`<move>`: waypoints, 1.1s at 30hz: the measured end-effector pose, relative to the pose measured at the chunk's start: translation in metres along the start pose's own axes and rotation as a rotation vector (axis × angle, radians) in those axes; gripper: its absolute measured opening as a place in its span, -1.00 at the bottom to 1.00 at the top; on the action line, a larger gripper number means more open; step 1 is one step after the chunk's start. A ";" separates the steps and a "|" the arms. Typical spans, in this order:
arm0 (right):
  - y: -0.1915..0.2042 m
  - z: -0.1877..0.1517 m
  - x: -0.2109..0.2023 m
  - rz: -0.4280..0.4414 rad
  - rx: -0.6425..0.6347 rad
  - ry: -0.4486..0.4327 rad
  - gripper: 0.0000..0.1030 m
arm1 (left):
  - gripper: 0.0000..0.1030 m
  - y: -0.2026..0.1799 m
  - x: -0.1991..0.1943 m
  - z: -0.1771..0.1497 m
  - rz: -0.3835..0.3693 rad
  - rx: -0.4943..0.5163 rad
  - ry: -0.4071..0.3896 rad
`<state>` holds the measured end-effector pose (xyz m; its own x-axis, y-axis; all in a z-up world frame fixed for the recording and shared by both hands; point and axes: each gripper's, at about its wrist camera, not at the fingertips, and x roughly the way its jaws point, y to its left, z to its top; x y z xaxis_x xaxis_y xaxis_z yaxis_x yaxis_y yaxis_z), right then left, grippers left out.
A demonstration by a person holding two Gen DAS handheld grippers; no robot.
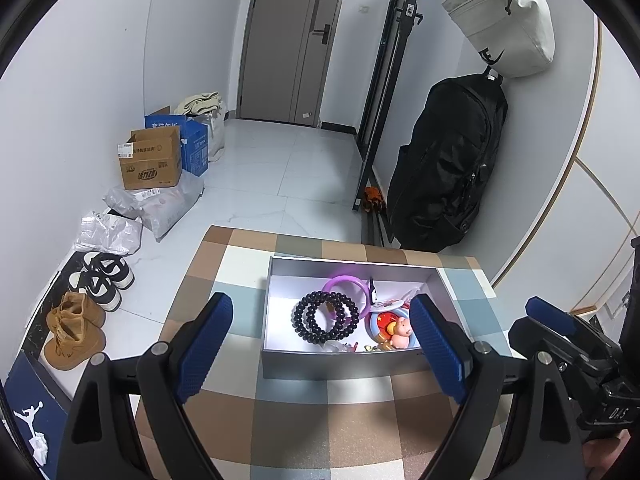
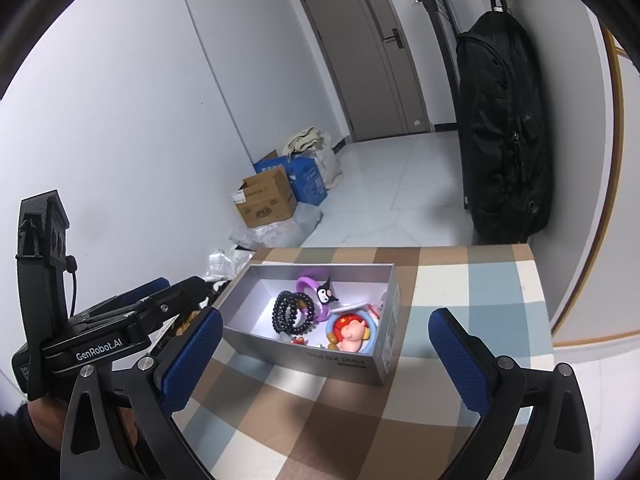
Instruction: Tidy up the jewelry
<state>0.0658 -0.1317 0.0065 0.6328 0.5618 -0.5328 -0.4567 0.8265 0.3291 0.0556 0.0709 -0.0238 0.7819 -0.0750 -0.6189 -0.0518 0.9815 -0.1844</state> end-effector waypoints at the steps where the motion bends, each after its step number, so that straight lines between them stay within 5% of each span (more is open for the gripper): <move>1: 0.000 0.000 0.000 0.000 0.001 0.001 1.00 | 0.69 0.000 0.000 0.000 -0.002 0.001 -0.001; 33: 0.000 -0.001 0.001 -0.006 0.000 0.014 1.00 | 0.69 -0.001 -0.001 0.000 -0.014 0.009 -0.008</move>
<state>0.0665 -0.1312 0.0052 0.6268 0.5561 -0.5458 -0.4529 0.8300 0.3255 0.0553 0.0699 -0.0231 0.7875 -0.0872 -0.6101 -0.0355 0.9819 -0.1863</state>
